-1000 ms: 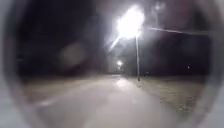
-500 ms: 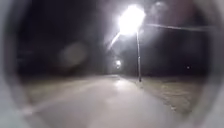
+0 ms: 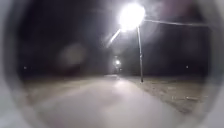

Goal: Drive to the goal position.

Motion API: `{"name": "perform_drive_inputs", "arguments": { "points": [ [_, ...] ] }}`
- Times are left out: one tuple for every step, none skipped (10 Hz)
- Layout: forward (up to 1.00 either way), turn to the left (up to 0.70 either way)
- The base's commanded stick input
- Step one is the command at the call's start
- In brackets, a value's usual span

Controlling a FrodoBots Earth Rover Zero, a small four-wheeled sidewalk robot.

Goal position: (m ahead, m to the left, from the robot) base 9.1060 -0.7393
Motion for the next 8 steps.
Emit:
{"name": "perform_drive_inputs", "arguments": {
  "points": [
    [1.0,0.0],
    [1.0,0.0],
    [1.0,0.0],
    [1.0,0.0],
    [1.0,0.0],
    [1.0,0.0],
    [1.0,0.0],
    [1.0,0.0]
  ]
}}
